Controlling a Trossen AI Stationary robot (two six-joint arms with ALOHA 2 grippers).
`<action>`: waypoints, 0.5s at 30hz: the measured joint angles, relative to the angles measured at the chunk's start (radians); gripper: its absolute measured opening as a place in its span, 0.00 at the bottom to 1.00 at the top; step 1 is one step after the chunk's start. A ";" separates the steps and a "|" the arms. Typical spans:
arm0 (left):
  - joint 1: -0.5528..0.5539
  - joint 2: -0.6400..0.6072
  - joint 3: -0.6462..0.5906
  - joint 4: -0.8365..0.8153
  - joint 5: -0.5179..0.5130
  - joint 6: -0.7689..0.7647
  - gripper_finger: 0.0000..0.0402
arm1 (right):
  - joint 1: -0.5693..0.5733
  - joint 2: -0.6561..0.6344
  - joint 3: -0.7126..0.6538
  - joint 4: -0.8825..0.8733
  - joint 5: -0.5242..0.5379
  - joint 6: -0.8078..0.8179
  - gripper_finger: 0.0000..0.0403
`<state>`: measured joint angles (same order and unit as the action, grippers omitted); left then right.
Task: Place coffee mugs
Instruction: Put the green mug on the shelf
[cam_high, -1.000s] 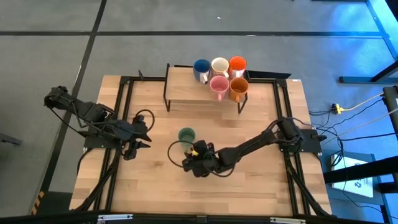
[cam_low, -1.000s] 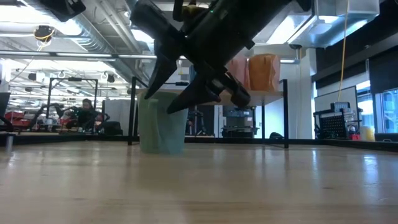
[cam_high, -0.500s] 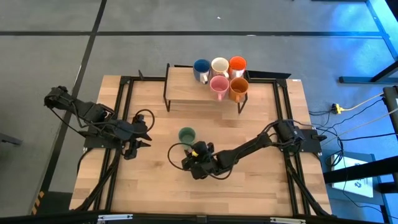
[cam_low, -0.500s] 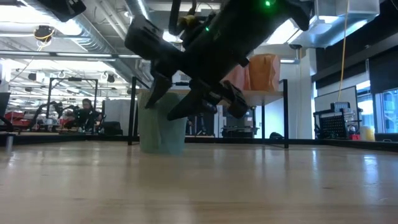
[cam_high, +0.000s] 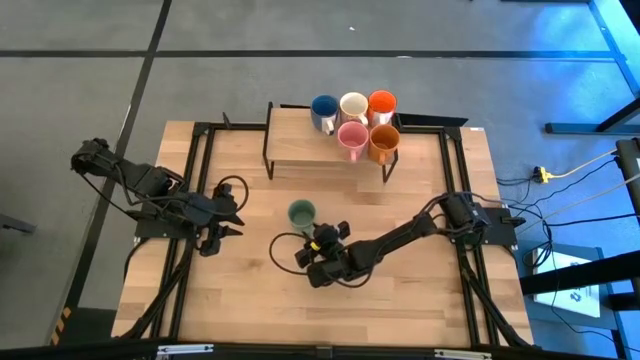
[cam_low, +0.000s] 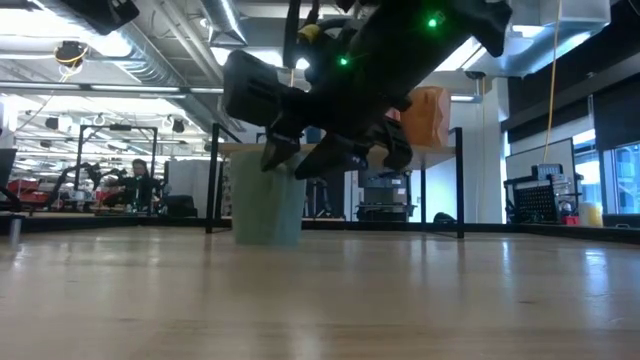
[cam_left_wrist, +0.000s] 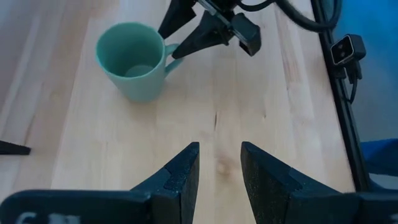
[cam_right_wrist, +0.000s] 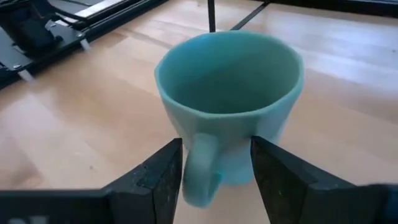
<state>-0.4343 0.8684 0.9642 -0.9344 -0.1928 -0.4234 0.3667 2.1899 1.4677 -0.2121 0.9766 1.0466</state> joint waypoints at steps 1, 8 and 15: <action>0.000 0.000 0.000 0.000 0.000 0.011 0.28 | -0.002 0.000 0.000 0.001 -0.001 -0.007 0.44; 0.000 0.000 0.000 0.000 0.000 0.034 0.28 | -0.008 0.016 -0.002 0.003 -0.013 -0.013 0.36; 0.000 0.000 0.000 0.000 0.000 0.067 0.28 | -0.014 0.031 -0.008 0.001 -0.069 -0.026 0.16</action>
<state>-0.4344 0.8680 0.9643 -0.9343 -0.1932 -0.3568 0.3523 2.2208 1.4601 -0.2109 0.9073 1.0205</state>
